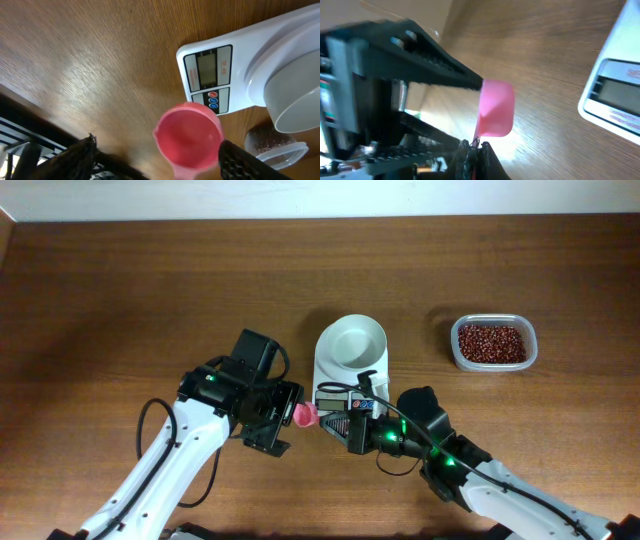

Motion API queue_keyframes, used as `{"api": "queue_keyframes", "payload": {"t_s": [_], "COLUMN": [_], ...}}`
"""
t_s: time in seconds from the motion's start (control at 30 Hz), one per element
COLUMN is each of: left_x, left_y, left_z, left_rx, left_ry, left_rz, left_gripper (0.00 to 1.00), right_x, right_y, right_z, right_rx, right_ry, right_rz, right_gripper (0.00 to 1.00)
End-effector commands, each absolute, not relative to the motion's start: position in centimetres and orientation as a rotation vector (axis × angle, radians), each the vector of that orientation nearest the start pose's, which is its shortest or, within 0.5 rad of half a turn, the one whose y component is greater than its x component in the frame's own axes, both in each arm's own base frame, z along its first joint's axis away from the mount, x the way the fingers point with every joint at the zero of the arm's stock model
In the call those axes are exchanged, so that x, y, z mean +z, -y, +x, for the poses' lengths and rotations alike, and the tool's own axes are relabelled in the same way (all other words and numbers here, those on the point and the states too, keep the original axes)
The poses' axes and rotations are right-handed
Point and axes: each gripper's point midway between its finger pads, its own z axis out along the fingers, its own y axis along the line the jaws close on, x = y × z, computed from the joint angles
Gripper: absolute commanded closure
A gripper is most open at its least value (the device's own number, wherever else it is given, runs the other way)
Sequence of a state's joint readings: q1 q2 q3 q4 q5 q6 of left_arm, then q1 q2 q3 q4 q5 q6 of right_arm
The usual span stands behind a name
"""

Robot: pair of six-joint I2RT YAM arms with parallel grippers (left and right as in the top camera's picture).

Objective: Scoop and weigh 50g on scale
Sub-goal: 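Grasp the scoop handle with the right gripper and release the left gripper, then carry the scoop with the right gripper over the bean tub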

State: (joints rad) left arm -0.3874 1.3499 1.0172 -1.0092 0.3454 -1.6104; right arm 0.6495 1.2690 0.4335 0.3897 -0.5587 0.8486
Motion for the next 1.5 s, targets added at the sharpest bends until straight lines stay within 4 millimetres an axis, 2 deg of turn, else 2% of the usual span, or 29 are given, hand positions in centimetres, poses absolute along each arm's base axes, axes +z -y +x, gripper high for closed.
{"api": "queue_keyframes", "payload": {"t_s": [0.0,0.1,0.2,0.3,0.37,0.43,0.5,0.57,0.63,0.67,0.73,0.83,0.87,0.9,1.0,1.03,1.1,1.13,1.2,1.23,1.27,1.3,1.37,1.4,1.47], "left_x": [11.8,11.6,11.5,11.5,11.5,11.5,11.5,11.5,11.5,11.5,11.5,11.5,11.6,12.0,12.7,12.7,12.5,12.4,12.3,12.3,12.3,12.3,12.4,12.4,12.5], "left_y": [15.2,14.5,14.2,14.2,14.2,14.2,14.2,14.2,14.2,14.2,14.2,14.0,14.0,14.4,15.1,15.0,14.1,13.2,12.7,12.7,12.6,12.6,12.7,12.7,12.8], "left_z": [22.6,22.9,23.1,23.1,23.1,23.1,23.1,23.1,23.1,23.1,23.1,23.7,24.3,25.5,27.0,27.2,27.7,28.0,28.1,28.1,28.0,28.1,28.2,28.2,28.5], "left_rx": [-0.603,-0.557,-0.536,-0.536,-0.536,-0.536,-0.536,-0.537,-0.536,-0.537,-0.54,-0.531,-0.537,-0.575,-0.61,-0.598,-0.526,-0.449,-0.411,-0.409,-0.405,-0.407,-0.412,-0.41,-0.402], "left_ry": [-2.684,-2.653,-2.639,-2.639,-2.64,-2.64,-2.64,-2.64,-2.641,-2.653,-2.706,-2.778,-2.792,-2.807,-2.799,-2.796,-2.772,-2.747,-2.737,-2.739,-2.742,-2.739,-2.734,-2.736,-2.74], "left_rz": [-1.791,-1.781,-1.776,-1.776,-1.776,-1.776,-1.777,-1.776,-1.775,-1.75,-1.64,-1.377,-1.262,-1.025,-0.711,-0.655,-0.667,-0.68,-0.687,-0.687,-0.688,-0.687,-0.686,-0.664,-0.561], "left_gripper": [0.13,0.0,0.01,0.01,0.01,0.01,0.01,0.01,0.01,0.01,0.01,0.0,0.02,0.06,0.09,0.04,0.01,0.01,0.0,0.07,0.21,0.43,0.64,0.78,0.85], "right_x": [12.4,12.9,14.2,15.1,16.6,18.3,19.1,18.4,17.3,17.4,18.5,21.0,21.7,22.9,24.5,24.6,24.6,24.7,25.3,25.6,25.8,25.7,25.6,25.6,25.8], "right_y": [-26.4,-25.3,-24.2,-22.5,-21.9,-20.3,-18.8,-16.8,-14.9,-14.1,-12.6,-10.1,-9.4,-8.6,-8.3,-8.0,-7.6,-7.6,-7.7,-7.7,-7.6,-6.8,-5.0,-4.4,-3.8], "right_z": [23.2,22.7,21.0,19.7,19.3,20.4,21.3,22.3,22.7,22.7,22.8,22.9,23.0,23.0,23.1,23.2,23.4,23.5,23.8,24.0,24.1,24.4,24.7,24.8,24.9], "right_rx": [1.337,1.291,1.249,1.248,1.297,1.253,1.162,1.069,0.938,0.876,0.745,0.568,0.526,0.474,0.458,0.436,0.41,0.415,0.433,0.436,0.426,0.376,0.265,0.228,0.189], "right_ry": [-2.299,-2.302,-2.279,-2.296,-2.251,-2.153,-2.083,-2.106,-2.171,-2.198,-2.231,-2.254,-2.252,-2.24,-2.211,-2.206,-2.204,-2.199,-2.172,-2.159,-2.148,-2.144,-2.137,-2.13,-2.12], "right_rz": [-0.188,-0.212,-0.3,-0.268,-0.274,-0.26,-0.293,-0.216,-0.183,-0.18,-0.188,-0.105,-0.083,-0.057,-0.049,-0.036,-0.021,-0.014,0.009,0.007,0.012,0.041,0.103,0.124,0.147], "right_gripper": [0.96,0.96,0.96,0.96,0.96,0.96,0.96,0.96,0.96,0.96,0.96,0.96,0.96,0.96,0.96,0.96,0.96,0.96,0.96,0.96,0.96,0.96,0.96,0.96,0.96]}}
